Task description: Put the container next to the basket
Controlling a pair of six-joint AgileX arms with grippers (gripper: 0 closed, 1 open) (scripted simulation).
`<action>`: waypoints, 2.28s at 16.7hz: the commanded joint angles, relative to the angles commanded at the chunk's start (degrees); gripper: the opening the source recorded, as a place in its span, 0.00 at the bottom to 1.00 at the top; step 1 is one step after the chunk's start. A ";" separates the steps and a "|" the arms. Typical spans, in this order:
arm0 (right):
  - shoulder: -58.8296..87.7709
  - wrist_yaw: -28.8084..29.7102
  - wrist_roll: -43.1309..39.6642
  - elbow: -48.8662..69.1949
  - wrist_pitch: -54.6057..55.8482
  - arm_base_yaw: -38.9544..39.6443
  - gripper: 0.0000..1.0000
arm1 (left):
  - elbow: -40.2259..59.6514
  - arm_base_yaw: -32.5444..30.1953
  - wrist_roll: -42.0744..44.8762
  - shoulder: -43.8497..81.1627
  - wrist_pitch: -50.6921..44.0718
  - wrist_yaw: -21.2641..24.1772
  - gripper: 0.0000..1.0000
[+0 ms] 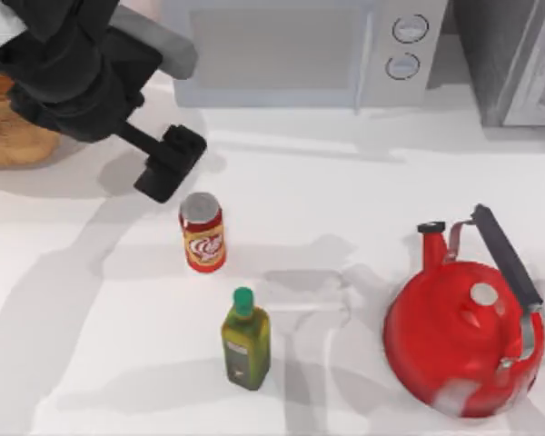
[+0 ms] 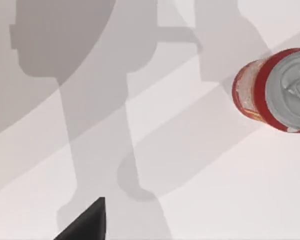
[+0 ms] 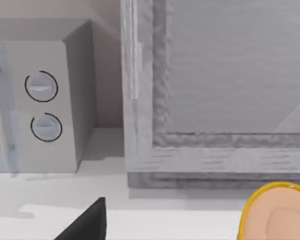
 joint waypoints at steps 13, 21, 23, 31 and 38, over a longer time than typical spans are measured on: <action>0.00 0.00 0.00 0.00 0.00 0.00 1.00 | 21.85 -6.09 3.62 24.93 -15.31 0.04 1.00; 0.00 0.00 0.00 0.00 0.00 0.00 1.00 | 15.01 -5.97 3.74 26.05 -7.17 0.05 1.00; 0.00 0.00 0.00 0.00 0.00 0.00 1.00 | 12.22 -5.98 3.74 26.66 -3.78 0.06 1.00; 0.00 0.00 0.00 0.00 0.00 0.00 1.00 | 11.22 -5.99 3.74 26.91 -2.70 0.06 0.77; 0.00 0.00 0.00 0.00 0.00 0.00 1.00 | 11.22 -5.99 3.74 26.91 -2.70 0.06 0.25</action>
